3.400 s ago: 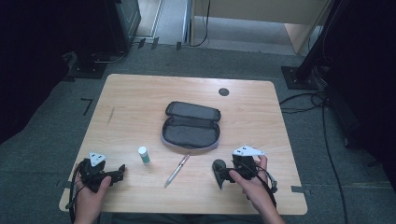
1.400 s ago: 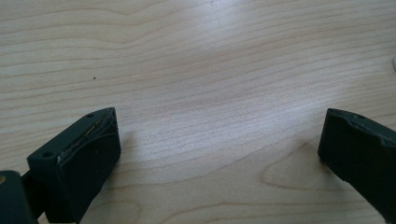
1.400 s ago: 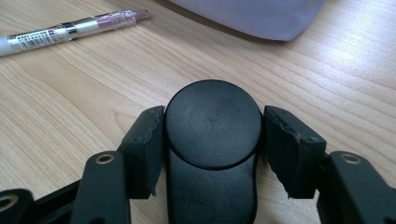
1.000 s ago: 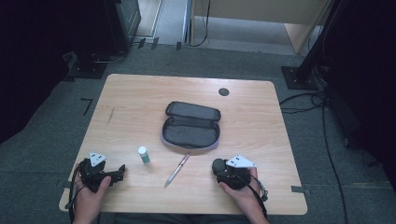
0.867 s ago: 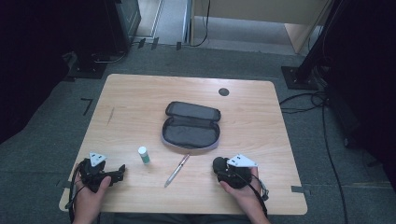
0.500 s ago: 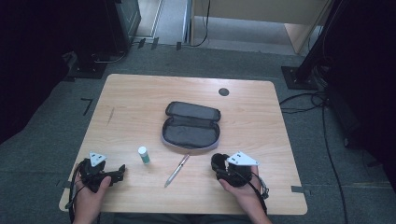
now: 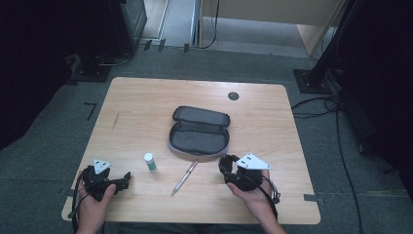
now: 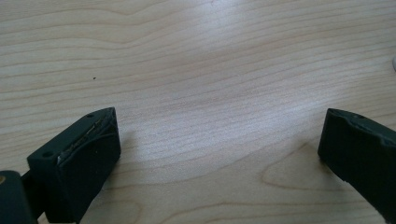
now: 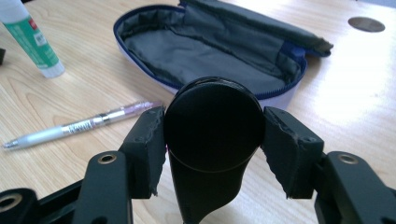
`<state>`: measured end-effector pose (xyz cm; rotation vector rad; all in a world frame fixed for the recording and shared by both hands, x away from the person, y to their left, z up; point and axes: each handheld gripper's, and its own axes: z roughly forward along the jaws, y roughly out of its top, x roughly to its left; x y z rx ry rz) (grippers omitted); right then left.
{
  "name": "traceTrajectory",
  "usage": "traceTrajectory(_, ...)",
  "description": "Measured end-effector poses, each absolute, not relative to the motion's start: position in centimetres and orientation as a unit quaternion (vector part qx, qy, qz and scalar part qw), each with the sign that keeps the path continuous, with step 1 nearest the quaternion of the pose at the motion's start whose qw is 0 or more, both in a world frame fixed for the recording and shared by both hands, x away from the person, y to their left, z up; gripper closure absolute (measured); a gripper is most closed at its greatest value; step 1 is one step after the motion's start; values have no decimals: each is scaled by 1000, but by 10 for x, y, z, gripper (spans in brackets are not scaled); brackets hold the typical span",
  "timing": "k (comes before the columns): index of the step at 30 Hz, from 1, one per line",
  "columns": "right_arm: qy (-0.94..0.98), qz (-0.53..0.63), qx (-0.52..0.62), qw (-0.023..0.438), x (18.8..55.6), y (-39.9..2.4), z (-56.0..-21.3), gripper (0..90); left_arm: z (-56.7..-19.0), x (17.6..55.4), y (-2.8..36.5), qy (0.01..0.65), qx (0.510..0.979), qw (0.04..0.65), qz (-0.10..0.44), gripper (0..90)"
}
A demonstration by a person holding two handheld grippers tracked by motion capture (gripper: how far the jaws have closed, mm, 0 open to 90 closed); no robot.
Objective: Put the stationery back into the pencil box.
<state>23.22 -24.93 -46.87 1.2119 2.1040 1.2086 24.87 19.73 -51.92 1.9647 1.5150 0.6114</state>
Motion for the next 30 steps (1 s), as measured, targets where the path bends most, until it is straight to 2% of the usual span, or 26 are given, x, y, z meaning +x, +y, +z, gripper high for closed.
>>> traceTrajectory(30,742,458,423,245,272,-233,-413,418,-519,249,197,568,736,289,229,0)
